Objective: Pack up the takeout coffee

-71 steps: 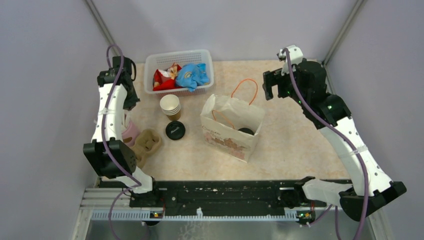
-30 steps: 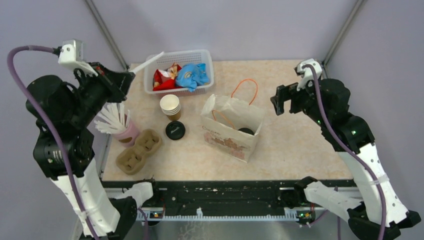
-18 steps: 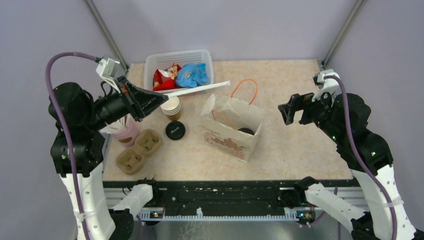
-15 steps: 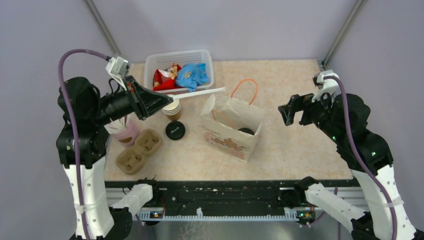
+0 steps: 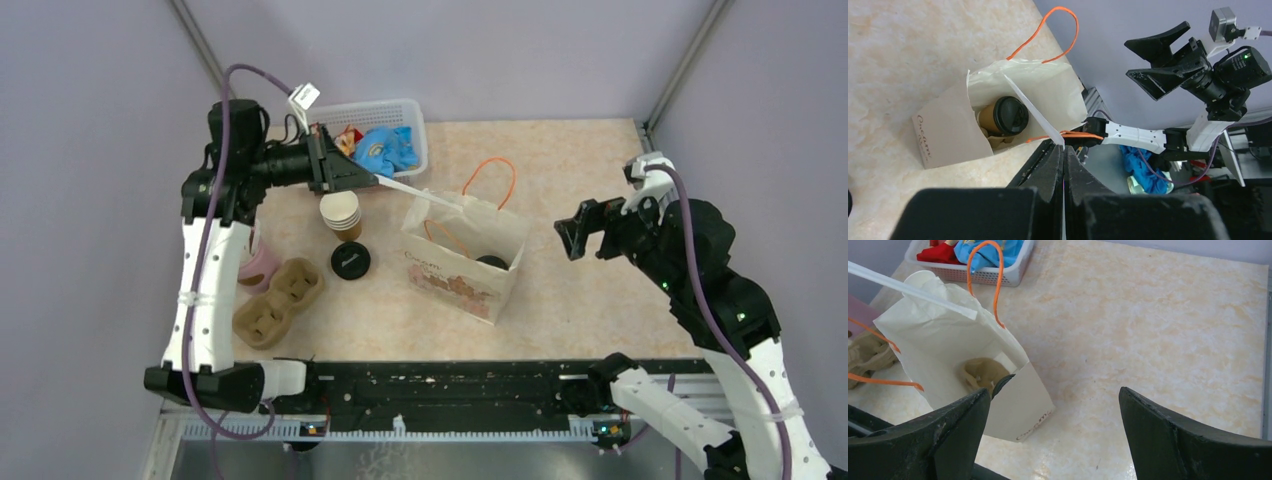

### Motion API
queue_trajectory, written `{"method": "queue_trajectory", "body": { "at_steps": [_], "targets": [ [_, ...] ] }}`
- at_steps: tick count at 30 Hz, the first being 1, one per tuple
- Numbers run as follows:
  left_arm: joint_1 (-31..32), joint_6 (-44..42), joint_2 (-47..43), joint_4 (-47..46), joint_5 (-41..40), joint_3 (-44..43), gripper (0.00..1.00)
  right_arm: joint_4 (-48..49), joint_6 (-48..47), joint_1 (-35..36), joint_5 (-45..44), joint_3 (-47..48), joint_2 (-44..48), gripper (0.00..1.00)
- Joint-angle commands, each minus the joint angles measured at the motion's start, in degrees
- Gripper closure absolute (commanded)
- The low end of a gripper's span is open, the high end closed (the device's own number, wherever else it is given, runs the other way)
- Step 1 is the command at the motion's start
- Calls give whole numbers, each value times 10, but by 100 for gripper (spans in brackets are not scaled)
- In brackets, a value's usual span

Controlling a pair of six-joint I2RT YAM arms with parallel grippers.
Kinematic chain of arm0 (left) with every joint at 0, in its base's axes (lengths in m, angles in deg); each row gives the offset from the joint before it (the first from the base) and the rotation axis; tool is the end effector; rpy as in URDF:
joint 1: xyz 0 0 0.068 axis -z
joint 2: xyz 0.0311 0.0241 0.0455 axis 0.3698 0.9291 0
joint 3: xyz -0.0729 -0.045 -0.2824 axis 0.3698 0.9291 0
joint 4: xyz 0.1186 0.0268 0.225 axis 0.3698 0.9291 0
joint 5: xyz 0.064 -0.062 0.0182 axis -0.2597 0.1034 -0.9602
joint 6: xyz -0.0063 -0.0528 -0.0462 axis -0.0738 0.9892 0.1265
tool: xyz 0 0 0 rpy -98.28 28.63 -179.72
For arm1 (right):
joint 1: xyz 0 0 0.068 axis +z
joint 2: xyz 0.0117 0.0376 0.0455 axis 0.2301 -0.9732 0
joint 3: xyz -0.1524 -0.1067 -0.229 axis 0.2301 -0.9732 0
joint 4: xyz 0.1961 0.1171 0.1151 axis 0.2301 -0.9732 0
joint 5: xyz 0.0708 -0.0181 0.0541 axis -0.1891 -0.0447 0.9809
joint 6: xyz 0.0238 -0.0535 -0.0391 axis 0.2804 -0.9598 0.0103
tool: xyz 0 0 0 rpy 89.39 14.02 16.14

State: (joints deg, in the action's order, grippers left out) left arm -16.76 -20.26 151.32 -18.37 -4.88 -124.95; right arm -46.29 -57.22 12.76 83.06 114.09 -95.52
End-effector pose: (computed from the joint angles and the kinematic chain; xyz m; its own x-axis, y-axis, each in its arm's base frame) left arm 0.2092 -0.0673 0.5000 -0.7289 -0.1712 -0.6629 0.5519 0.4261 -0.7169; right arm 0.0957 0.0425 0.4487 -0.3032 -0.0020 -0.9529 -0.3429 0.9333 0.1071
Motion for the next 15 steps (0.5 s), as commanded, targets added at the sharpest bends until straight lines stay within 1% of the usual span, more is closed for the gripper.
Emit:
{"method": "queue_trajectory", "body": {
  "at_steps": [1,5,6,8,10,13,15],
  "targets": [
    [29,9,52,-19,11,-42,100,44,11,-3,-1,-10,0,1],
    [63,7,106,-18,-11,-49,100,62,27,-4,1,-25,-2,1],
    [70,1,122,-13,-14,-54,98,65,27,-3,1,-26,-5,1],
    [73,-10,153,4,-31,-71,80,61,16,-3,-10,-19,-16,1],
    [72,-25,175,9,-45,-90,66,59,4,-3,-19,-11,-25,1],
    [72,-29,202,9,-74,-131,41,59,4,-4,-47,-9,-27,1],
    [72,-26,208,3,-92,-156,30,38,45,-3,-90,3,-32,1]
  ]
}}
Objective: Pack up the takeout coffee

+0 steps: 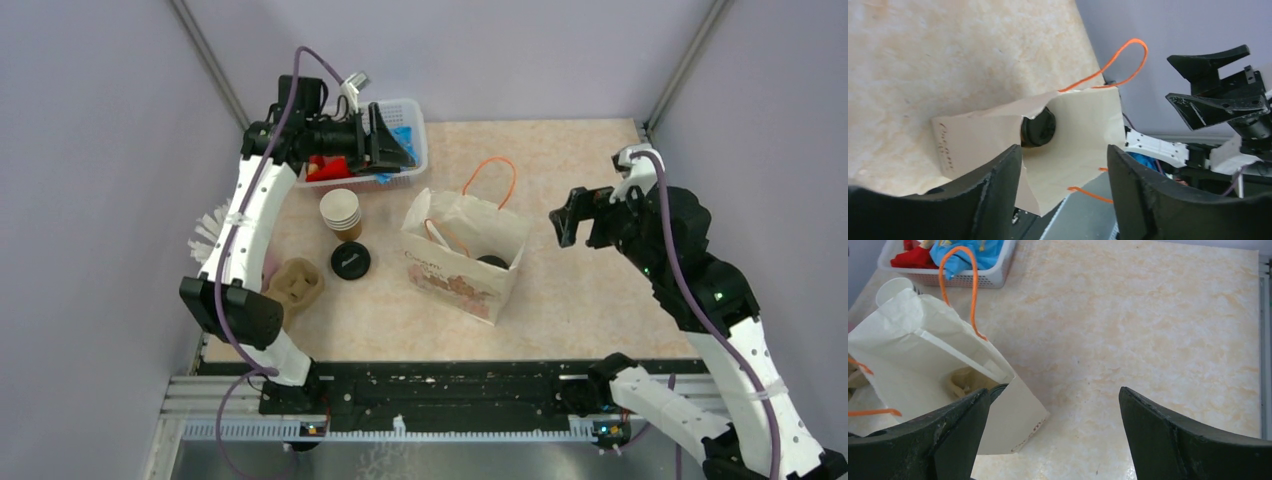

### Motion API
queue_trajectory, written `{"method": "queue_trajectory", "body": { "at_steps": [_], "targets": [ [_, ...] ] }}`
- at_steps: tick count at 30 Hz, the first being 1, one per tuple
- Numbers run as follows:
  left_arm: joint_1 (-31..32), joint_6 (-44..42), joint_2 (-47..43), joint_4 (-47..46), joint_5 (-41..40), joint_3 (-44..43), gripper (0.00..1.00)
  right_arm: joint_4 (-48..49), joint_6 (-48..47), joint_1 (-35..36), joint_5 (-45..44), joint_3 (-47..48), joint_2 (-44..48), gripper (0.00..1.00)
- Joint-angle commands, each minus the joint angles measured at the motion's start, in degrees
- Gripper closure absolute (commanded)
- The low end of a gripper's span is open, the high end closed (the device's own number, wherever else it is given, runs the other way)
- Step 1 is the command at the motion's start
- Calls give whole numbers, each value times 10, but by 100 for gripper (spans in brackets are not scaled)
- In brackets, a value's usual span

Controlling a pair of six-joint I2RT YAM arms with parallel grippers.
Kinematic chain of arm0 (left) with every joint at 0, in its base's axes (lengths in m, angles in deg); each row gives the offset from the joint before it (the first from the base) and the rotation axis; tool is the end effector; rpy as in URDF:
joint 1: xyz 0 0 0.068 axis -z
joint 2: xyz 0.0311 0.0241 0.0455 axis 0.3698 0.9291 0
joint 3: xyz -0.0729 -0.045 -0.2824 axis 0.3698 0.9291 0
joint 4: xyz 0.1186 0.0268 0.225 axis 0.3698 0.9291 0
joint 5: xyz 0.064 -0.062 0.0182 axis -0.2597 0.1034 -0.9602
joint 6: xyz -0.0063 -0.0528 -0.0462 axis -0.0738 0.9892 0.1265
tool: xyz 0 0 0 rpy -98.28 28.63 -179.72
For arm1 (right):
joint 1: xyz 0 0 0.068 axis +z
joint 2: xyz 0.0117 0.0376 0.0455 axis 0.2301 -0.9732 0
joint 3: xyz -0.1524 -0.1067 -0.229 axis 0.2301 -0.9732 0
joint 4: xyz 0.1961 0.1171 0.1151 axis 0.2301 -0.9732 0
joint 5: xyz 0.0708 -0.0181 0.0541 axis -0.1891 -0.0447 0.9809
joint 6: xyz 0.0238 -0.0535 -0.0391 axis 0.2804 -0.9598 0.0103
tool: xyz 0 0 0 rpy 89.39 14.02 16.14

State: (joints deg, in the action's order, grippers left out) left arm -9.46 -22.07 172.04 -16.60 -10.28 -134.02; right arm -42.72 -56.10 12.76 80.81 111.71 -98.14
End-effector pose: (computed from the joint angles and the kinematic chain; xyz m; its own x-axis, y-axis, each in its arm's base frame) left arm 0.3178 -0.1160 0.4492 -0.8519 -0.0715 -0.5187 0.4301 0.4693 -0.7712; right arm 0.1172 0.0505 0.4396 -0.3258 0.0079 -0.9454 -0.2995 0.9476 0.1111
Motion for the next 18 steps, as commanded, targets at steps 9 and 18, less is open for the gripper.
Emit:
{"method": "queue_trajectory", "body": {
  "at_steps": [9,18],
  "targets": [
    [-1,-20,-130,-113,-160,-36,1,-101,94,-4,-113,123,-49,1],
    [-1,-58,-251,-205,-239,19,1,-22,79,-4,-99,159,-29,1]
  ]
}}
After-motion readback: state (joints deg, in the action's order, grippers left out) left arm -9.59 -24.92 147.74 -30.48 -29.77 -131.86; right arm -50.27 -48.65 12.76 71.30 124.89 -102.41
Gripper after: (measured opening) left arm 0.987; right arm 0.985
